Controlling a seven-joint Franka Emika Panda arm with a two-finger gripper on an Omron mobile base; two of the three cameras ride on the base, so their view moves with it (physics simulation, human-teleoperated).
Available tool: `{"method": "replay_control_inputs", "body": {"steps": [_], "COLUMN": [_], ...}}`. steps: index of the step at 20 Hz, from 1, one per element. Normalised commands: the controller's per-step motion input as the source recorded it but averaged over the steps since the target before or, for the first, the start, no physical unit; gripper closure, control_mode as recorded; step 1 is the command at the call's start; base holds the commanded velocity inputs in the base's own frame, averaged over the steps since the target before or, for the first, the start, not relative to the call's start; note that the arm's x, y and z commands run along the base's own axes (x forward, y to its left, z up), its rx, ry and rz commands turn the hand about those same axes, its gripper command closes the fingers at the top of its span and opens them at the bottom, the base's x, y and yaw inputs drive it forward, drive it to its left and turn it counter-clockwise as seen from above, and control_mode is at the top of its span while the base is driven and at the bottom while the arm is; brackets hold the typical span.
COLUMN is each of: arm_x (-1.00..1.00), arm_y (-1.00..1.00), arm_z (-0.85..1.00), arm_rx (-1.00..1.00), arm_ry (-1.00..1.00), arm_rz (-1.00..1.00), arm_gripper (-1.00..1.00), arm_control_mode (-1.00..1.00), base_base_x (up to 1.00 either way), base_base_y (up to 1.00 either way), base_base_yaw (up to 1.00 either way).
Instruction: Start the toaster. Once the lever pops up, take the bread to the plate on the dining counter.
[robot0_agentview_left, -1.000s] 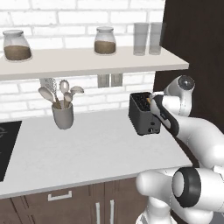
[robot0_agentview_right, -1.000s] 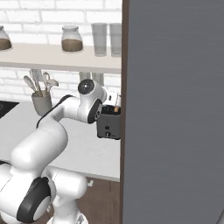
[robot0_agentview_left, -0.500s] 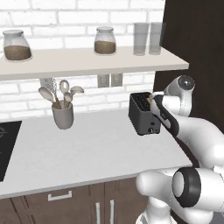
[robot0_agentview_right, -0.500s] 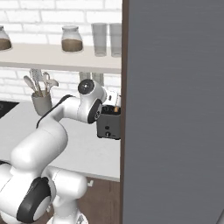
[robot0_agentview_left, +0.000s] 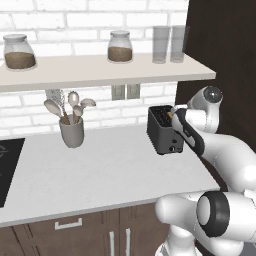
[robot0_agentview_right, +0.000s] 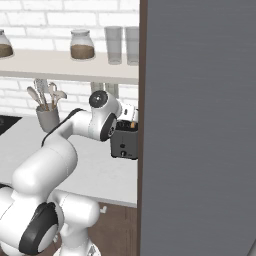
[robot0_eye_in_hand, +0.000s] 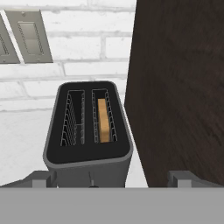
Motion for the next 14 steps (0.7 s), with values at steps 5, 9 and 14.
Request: {"method": "replay_control_inputs", "body": {"steps": [5, 9, 14], "arm_x": [0.00, 0.00, 0.00], "arm_y": [0.00, 0.00, 0.00], "arm_z": [0.00, 0.00, 0.00], "arm_rx": [0.00, 0.00, 0.00], "arm_ry": [0.00, 0.00, 0.00], "arm_rz": [0.00, 0.00, 0.00], "arm_gripper": [-1.00, -1.00, -1.00], "arm_control_mode": [-1.00, -1.00, -1.00], "base_base_x": [0.00, 0.00, 0.00], "base_base_y": [0.00, 0.00, 0.00], "base_base_yaw": [0.00, 0.00, 0.00]}}
